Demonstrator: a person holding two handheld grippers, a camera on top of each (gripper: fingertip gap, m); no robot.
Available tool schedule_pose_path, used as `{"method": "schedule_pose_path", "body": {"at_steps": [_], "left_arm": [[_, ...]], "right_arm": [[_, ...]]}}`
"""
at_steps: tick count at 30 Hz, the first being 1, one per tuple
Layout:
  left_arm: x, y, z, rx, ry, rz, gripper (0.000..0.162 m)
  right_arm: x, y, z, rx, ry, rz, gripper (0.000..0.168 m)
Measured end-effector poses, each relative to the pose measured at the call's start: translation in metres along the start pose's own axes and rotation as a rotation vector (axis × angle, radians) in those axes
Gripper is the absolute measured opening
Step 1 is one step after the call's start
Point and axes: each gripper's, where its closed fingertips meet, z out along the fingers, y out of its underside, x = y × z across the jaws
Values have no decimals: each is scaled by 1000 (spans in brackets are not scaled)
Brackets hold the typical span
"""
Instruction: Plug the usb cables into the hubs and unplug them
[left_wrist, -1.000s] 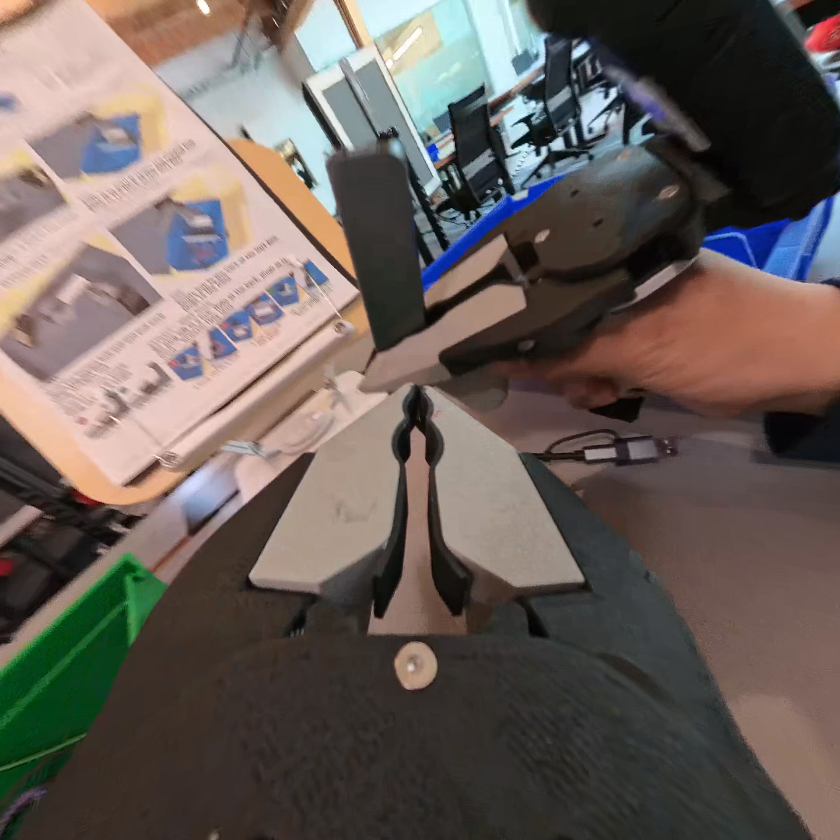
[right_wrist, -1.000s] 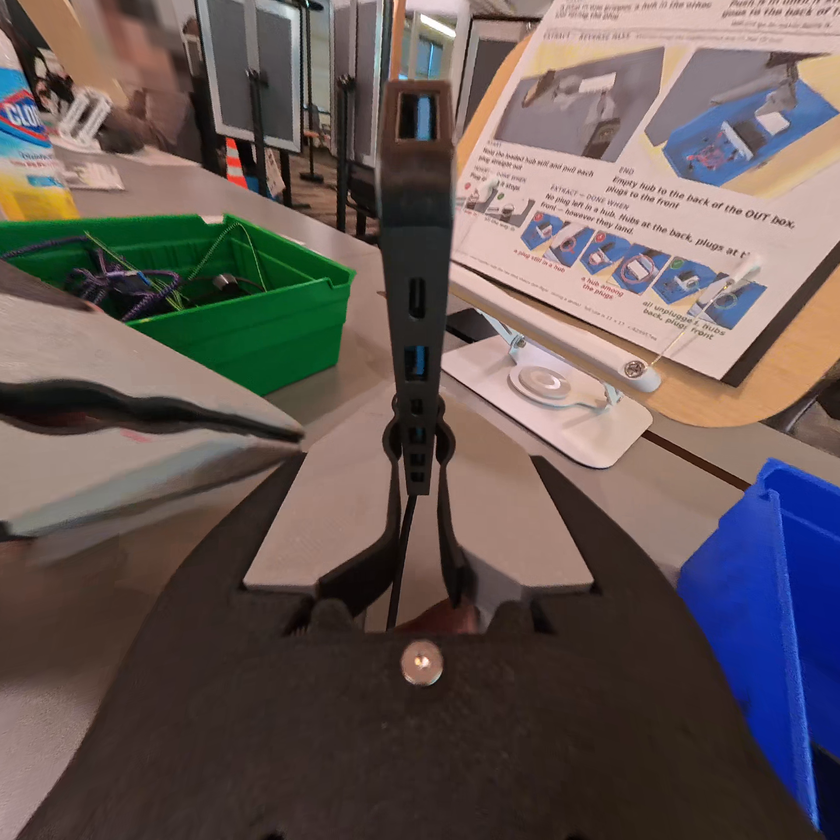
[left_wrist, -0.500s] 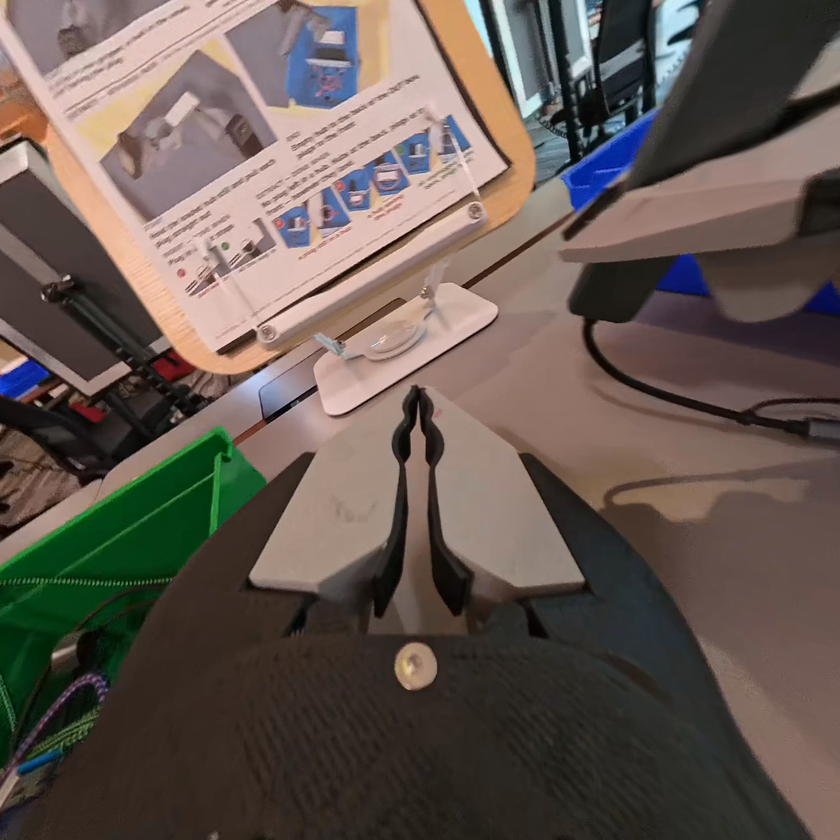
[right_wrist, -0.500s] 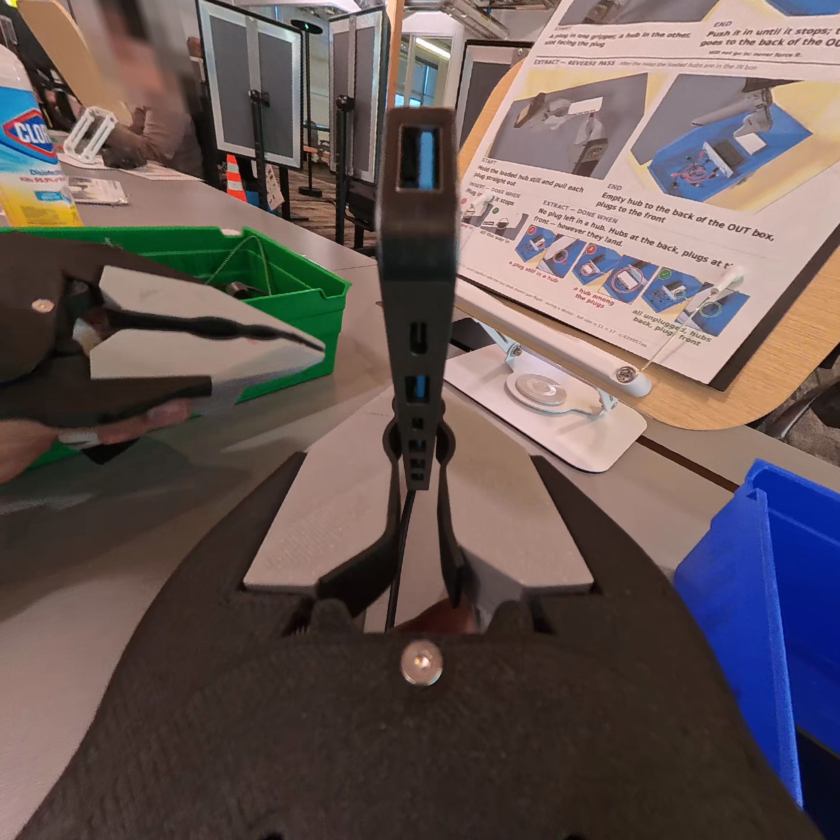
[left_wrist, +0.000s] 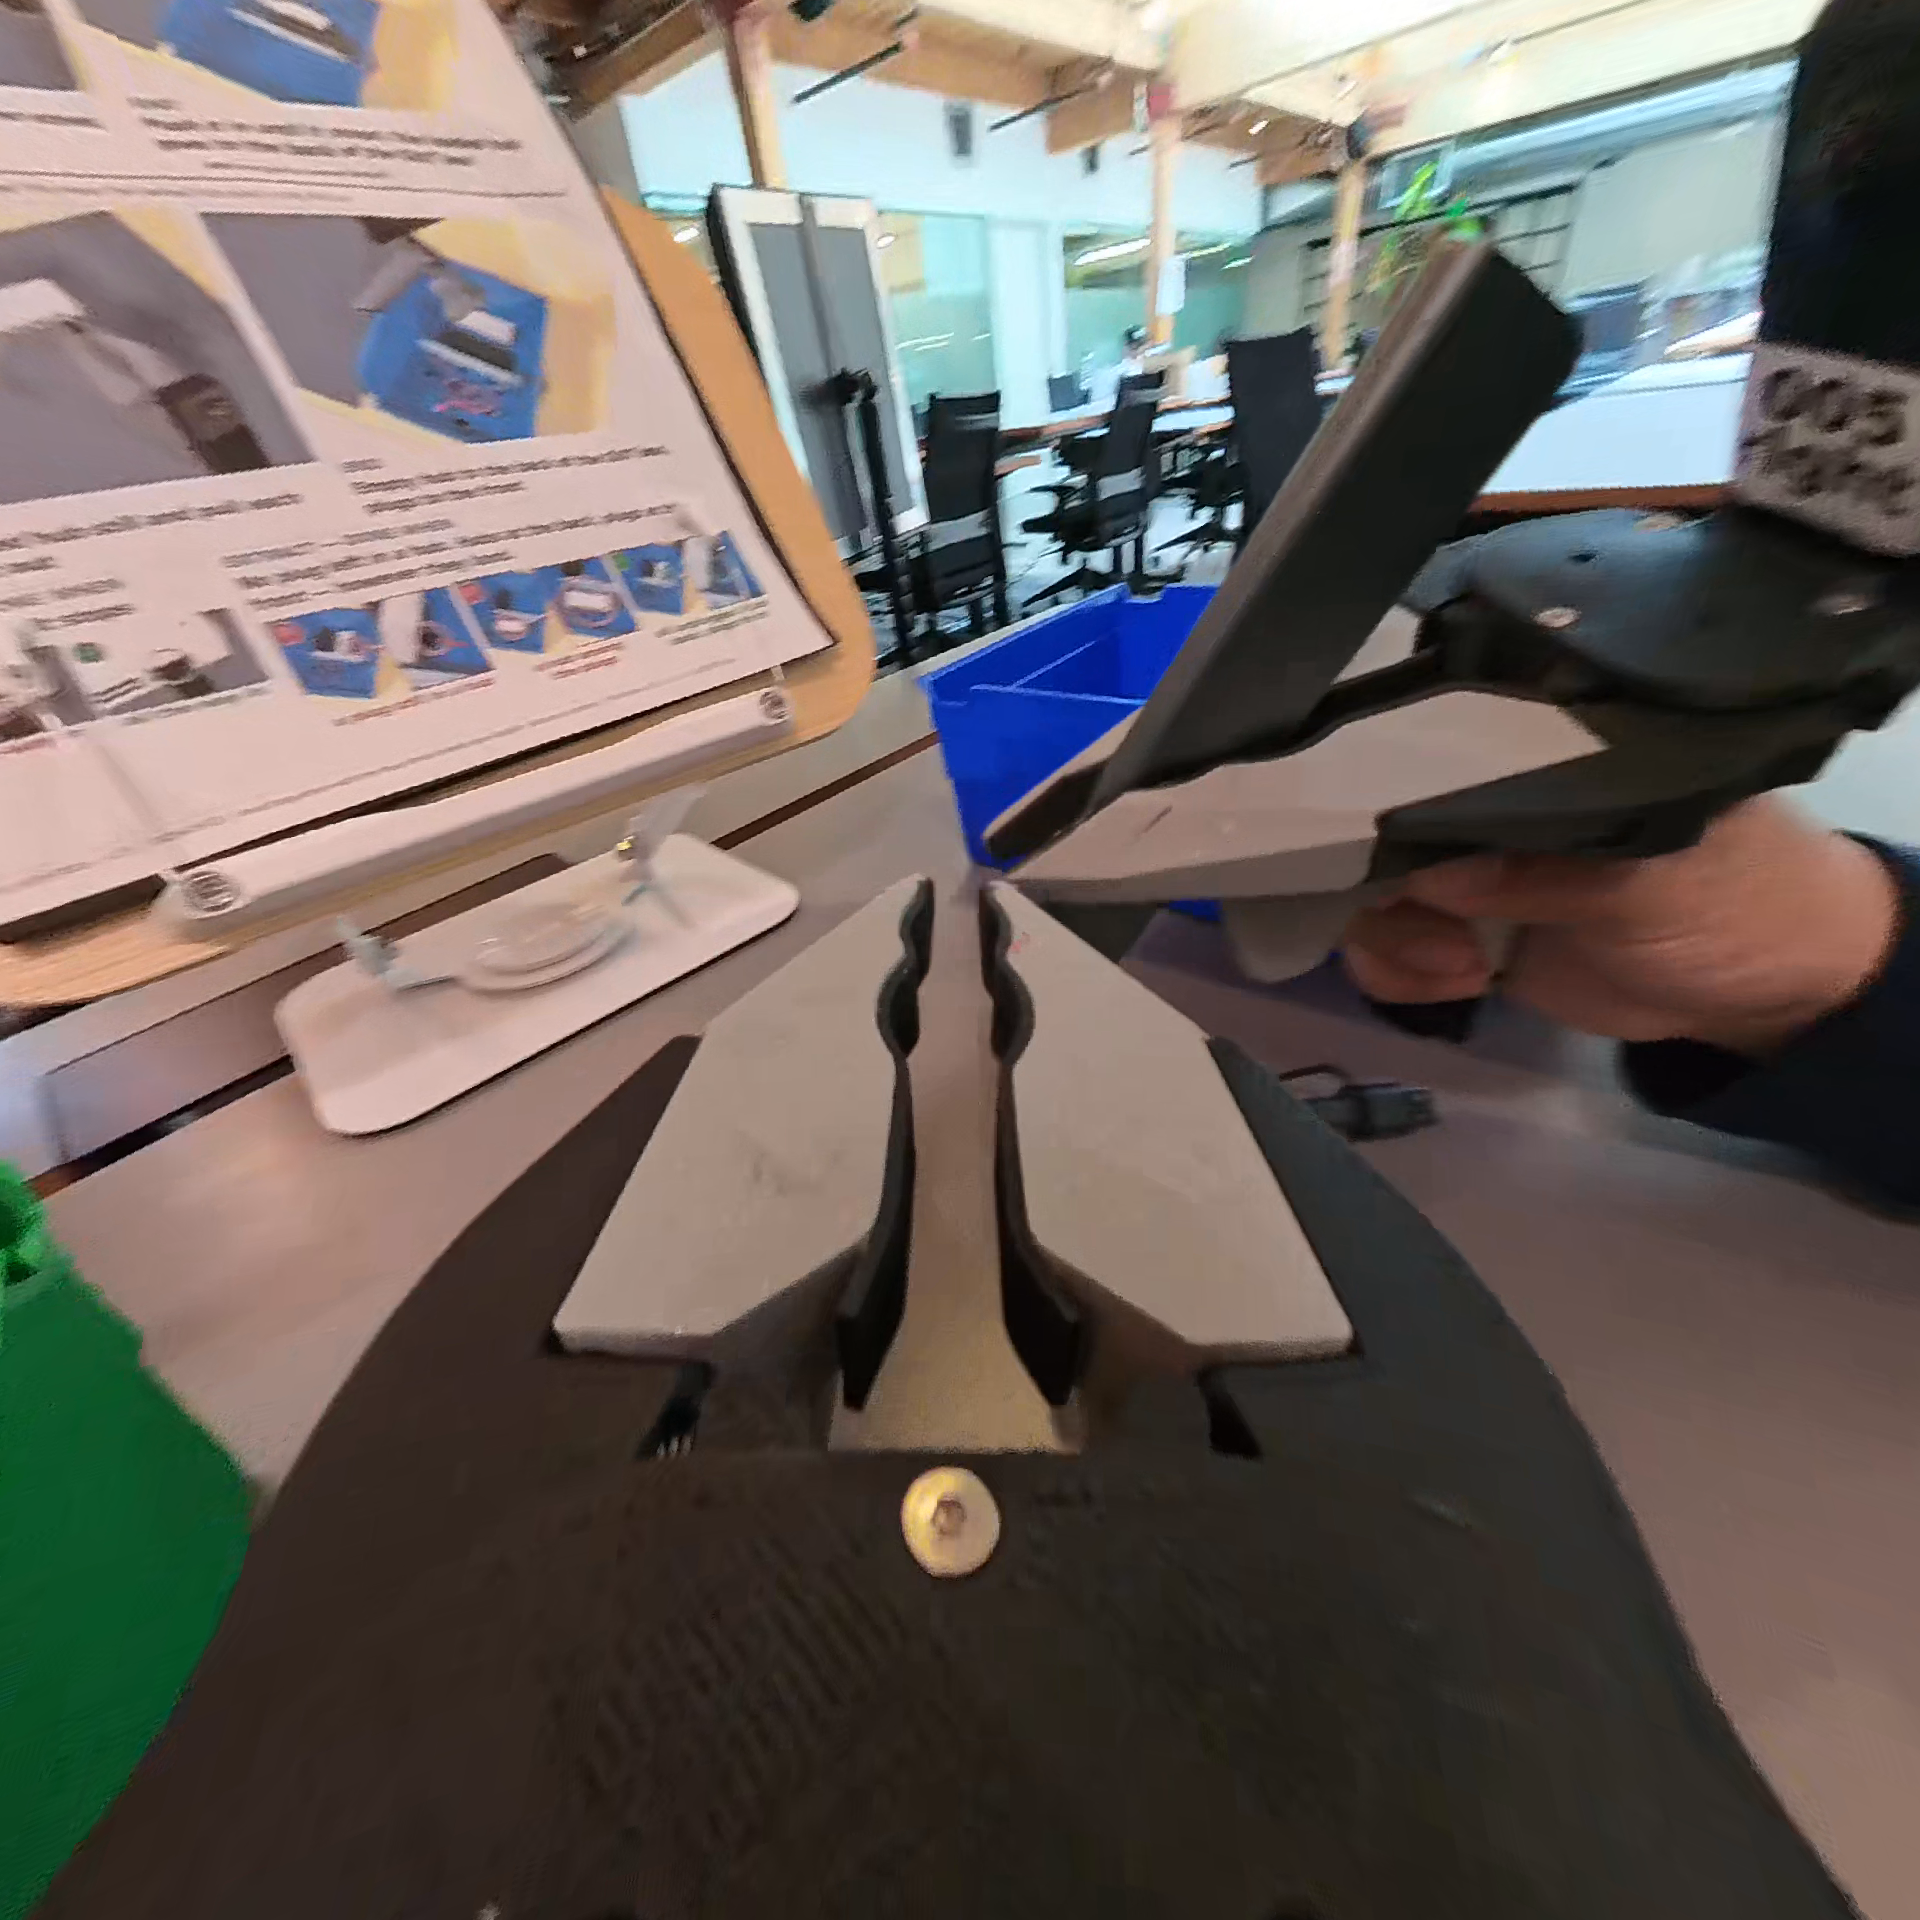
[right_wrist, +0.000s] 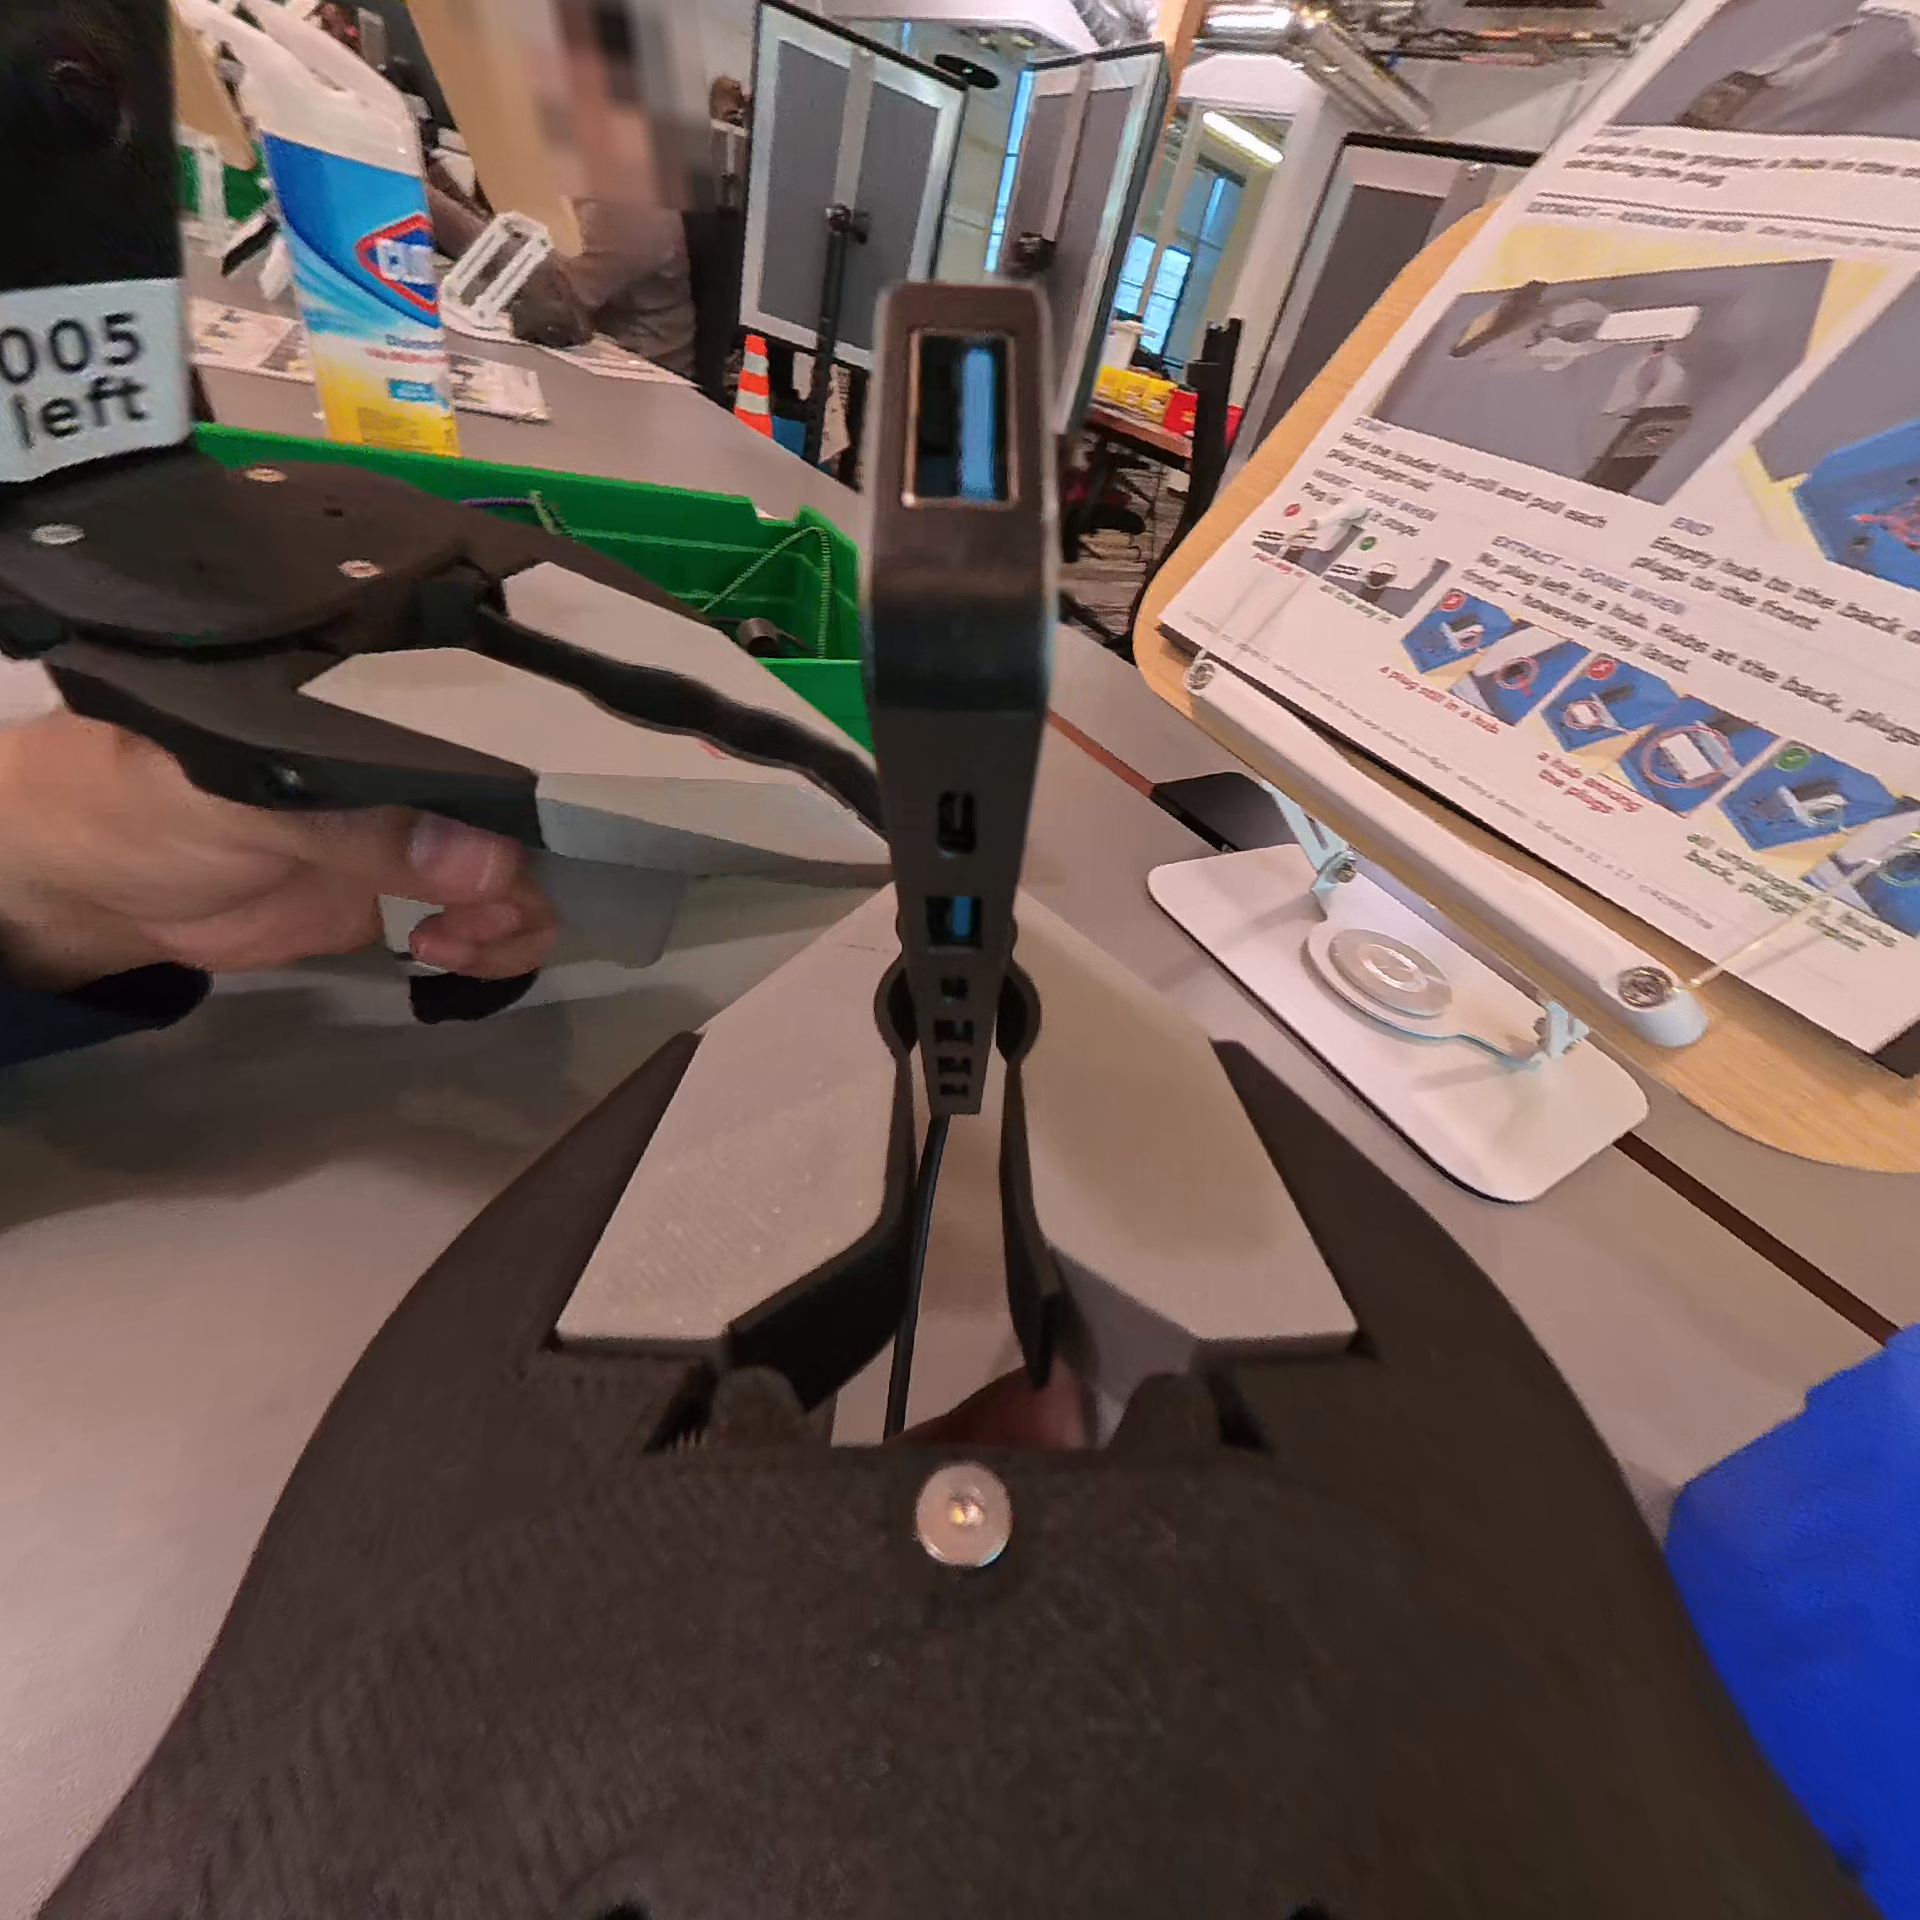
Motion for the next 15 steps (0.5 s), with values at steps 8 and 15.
{"method": "schedule_pose_path", "body": {"at_steps": [8, 15], "left_arm": [[28, -2, -2, 0, 143, 53, 34], [40, 7, 4, -27, 149, 147, 40]], "right_arm": [[4, 1, -4, -15, -20, 9, 7], [-26, -7, -10, 29, -224, 35, 7]]}}
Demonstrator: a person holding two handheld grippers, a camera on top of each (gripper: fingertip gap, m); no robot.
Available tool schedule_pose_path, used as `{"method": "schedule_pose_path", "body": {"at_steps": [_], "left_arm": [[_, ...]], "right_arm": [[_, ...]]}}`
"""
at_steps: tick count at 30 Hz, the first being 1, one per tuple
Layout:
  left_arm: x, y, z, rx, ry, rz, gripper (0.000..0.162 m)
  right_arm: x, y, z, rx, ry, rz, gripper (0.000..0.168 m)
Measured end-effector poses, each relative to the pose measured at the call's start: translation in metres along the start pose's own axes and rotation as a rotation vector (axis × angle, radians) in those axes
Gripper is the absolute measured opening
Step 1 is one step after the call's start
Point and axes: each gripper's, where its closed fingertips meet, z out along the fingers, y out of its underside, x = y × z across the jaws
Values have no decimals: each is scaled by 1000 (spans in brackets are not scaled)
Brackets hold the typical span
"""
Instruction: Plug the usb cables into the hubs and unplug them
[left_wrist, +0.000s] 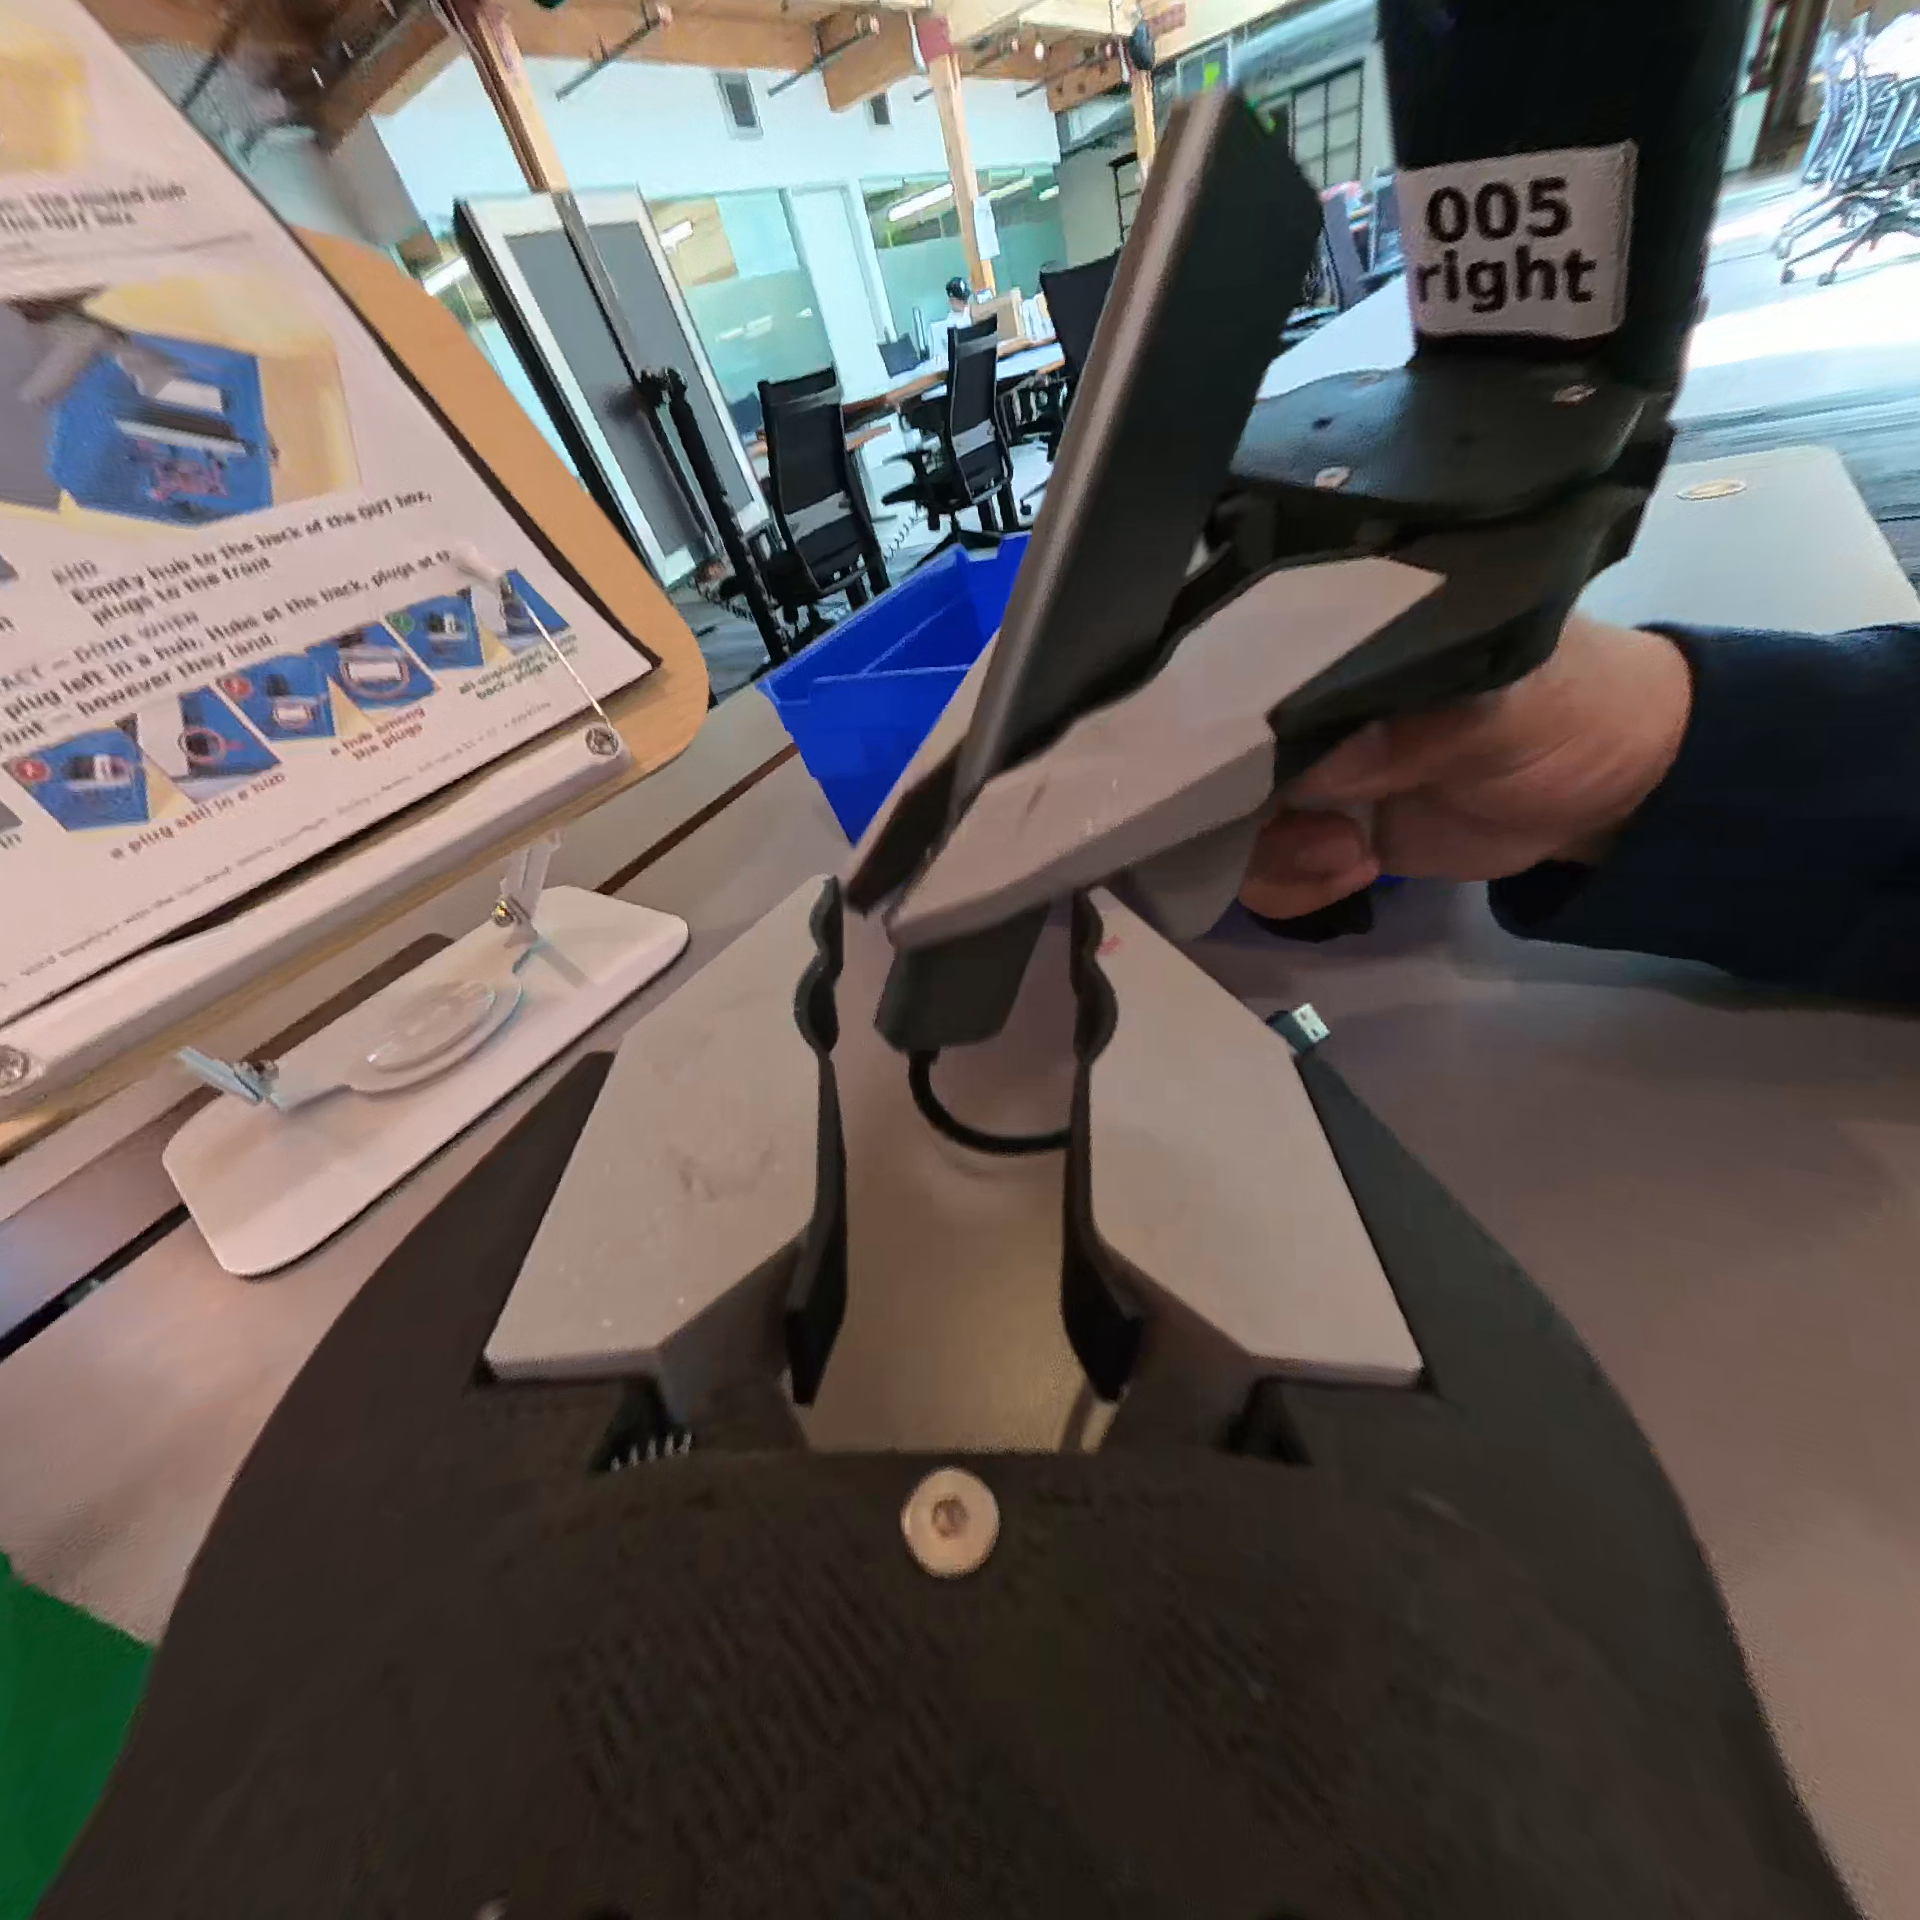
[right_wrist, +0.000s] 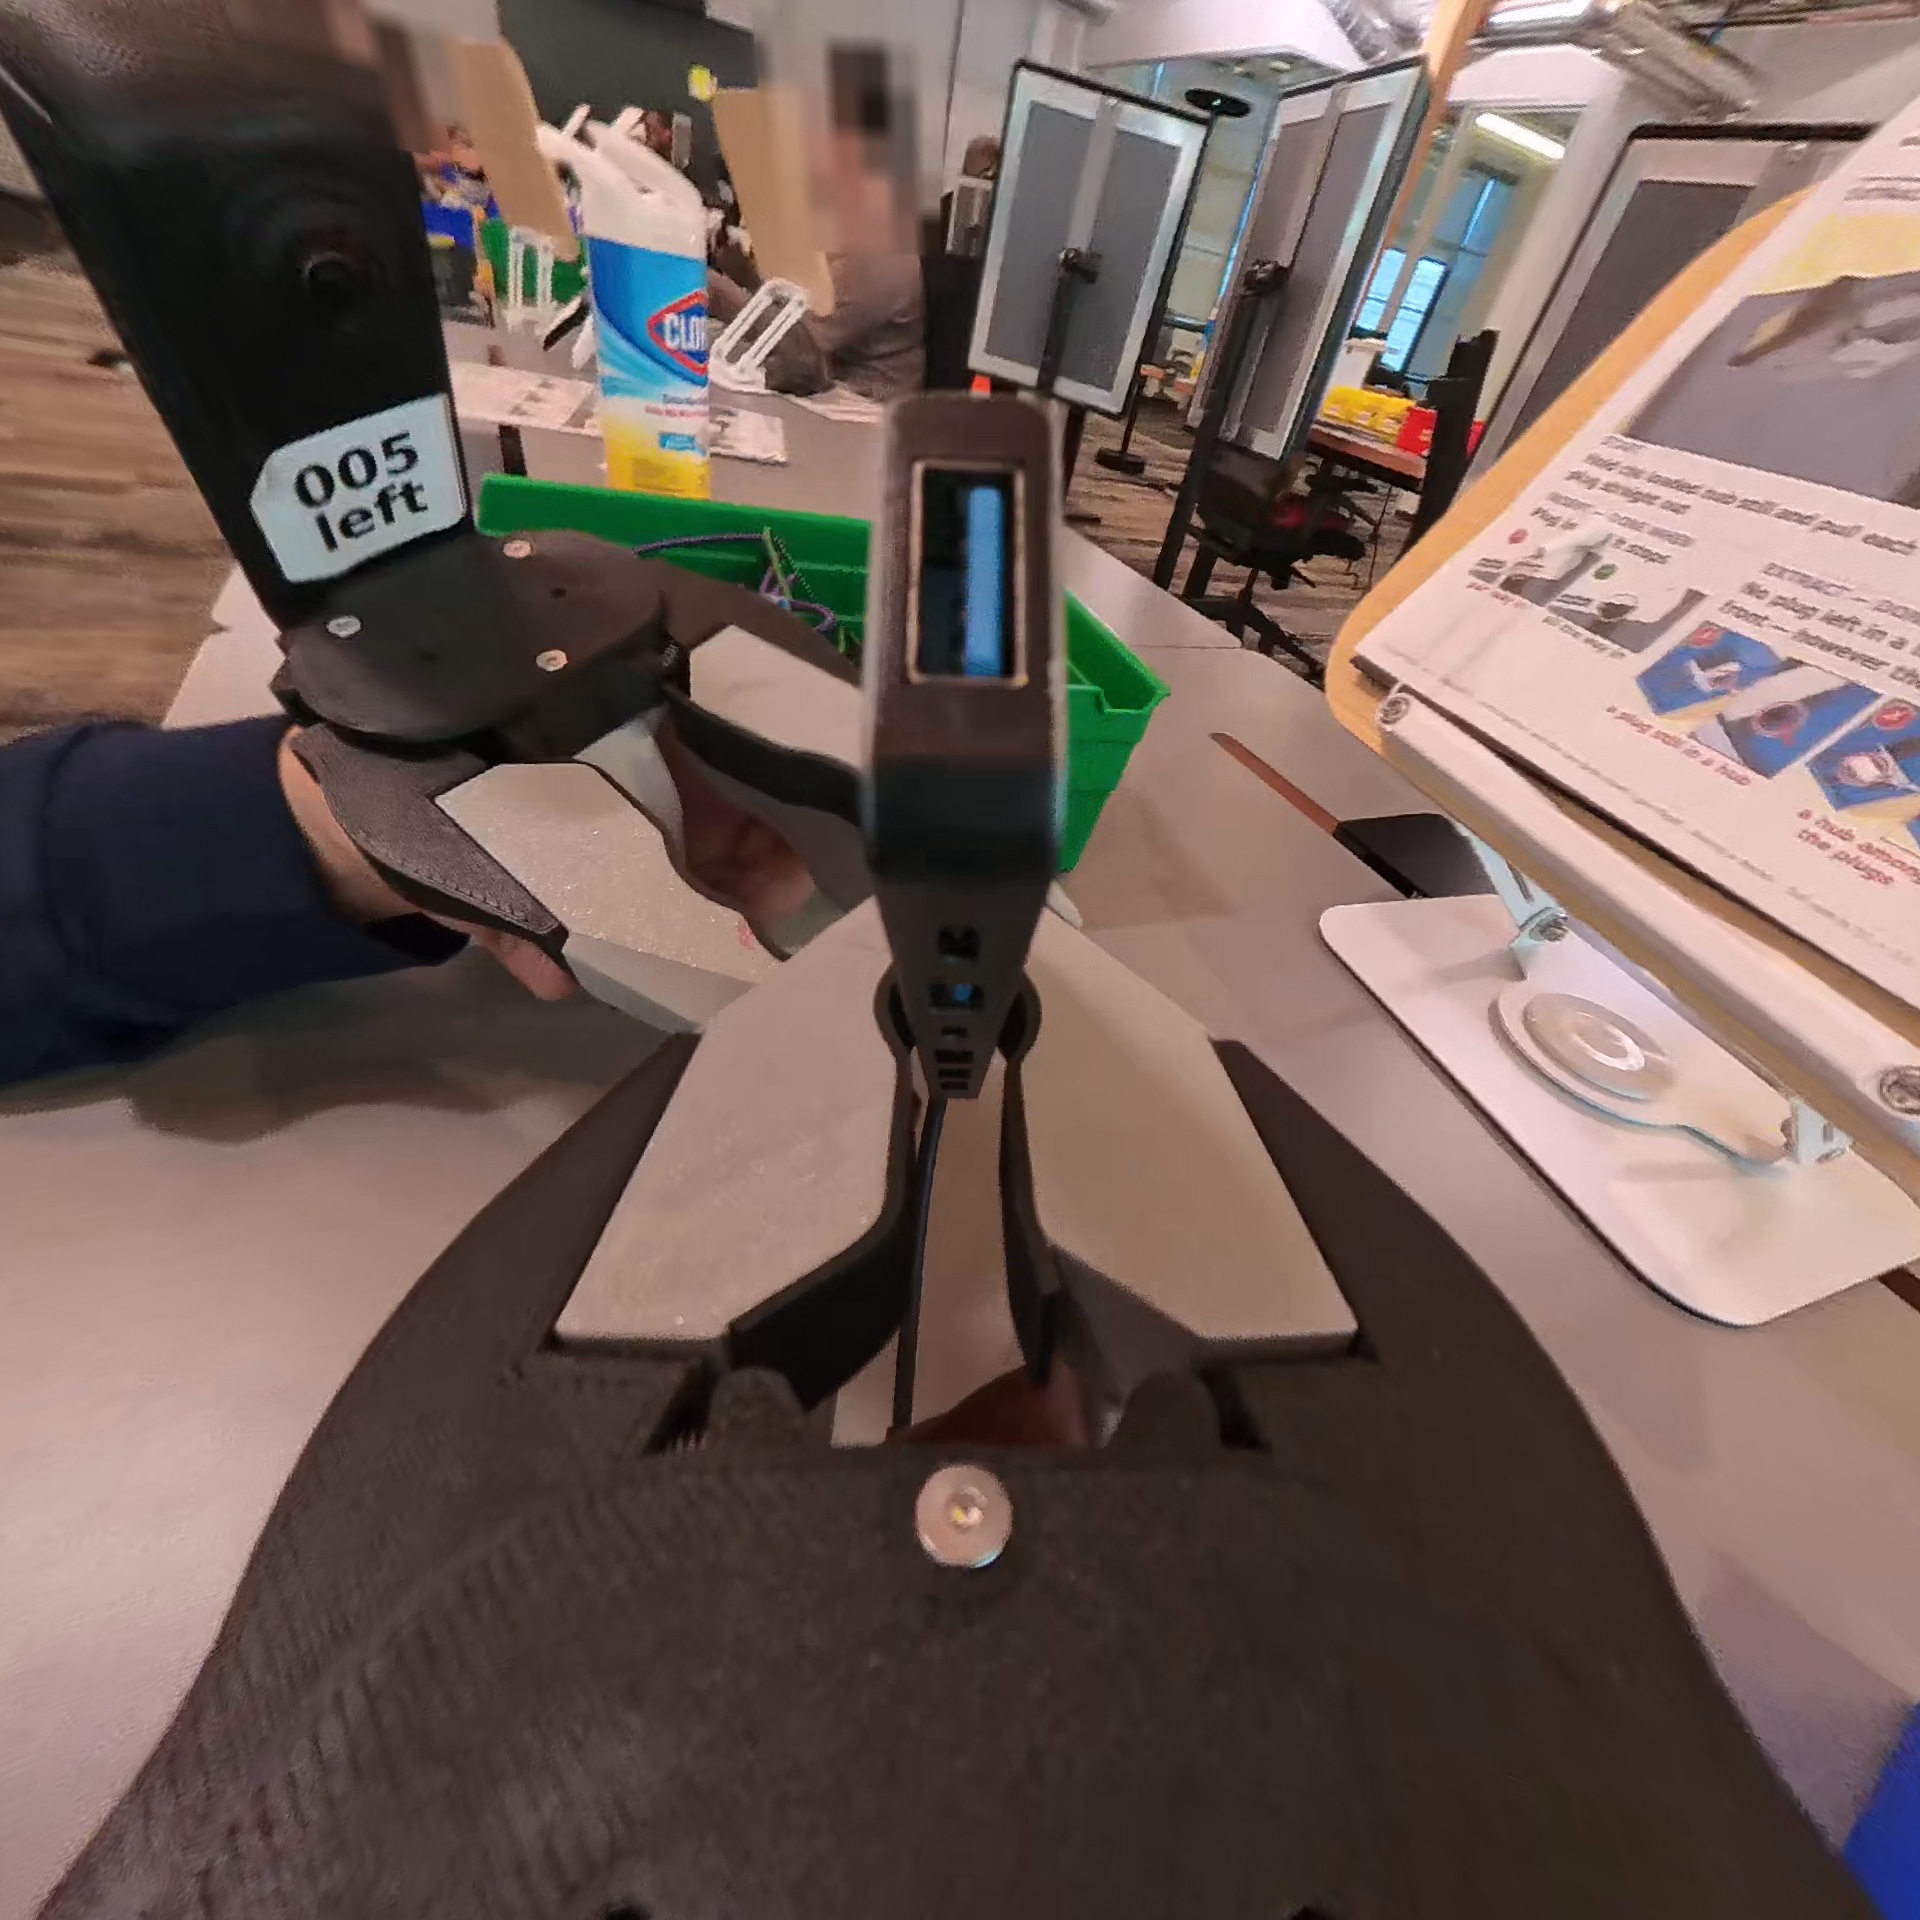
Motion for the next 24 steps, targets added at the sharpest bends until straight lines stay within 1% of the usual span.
{"method": "schedule_pose_path", "body": {"at_steps": [3, 7, 12, 18, 19, 21, 23, 24], "left_arm": [[1, -2, -1, 7, -9, 50, 40], [3, -1, -1, 4, 10, 35, 37], [1, 6, 1, -32, -1, 60, 33], [-1, 4, -1, -22, -7, 68, 32], [-1, 3, -1, -20, -8, 67, 32], [-2, 1, -1, -6, -14, 61, 31], [-5, 1, -2, -3, -29, 63, 28], [-7, 4, -2, -24, -41, 70, 25]], "right_arm": [[-4, -2, -1, 7, -13, -27, 7], [-7, 0, -2, 2, -64, 31, 7], [-7, 5, -1, -16, -62, 34, 9], [-8, 2, -1, 7, -57, 36, 10], [-7, 1, -1, 10, -53, 33, 7], [-8, -2, -1, 28, -50, 27, 10], [-11, -10, -4, 75, -67, 40, 24], [-12, -17, -8, 113, -76, 53, 23]]}}
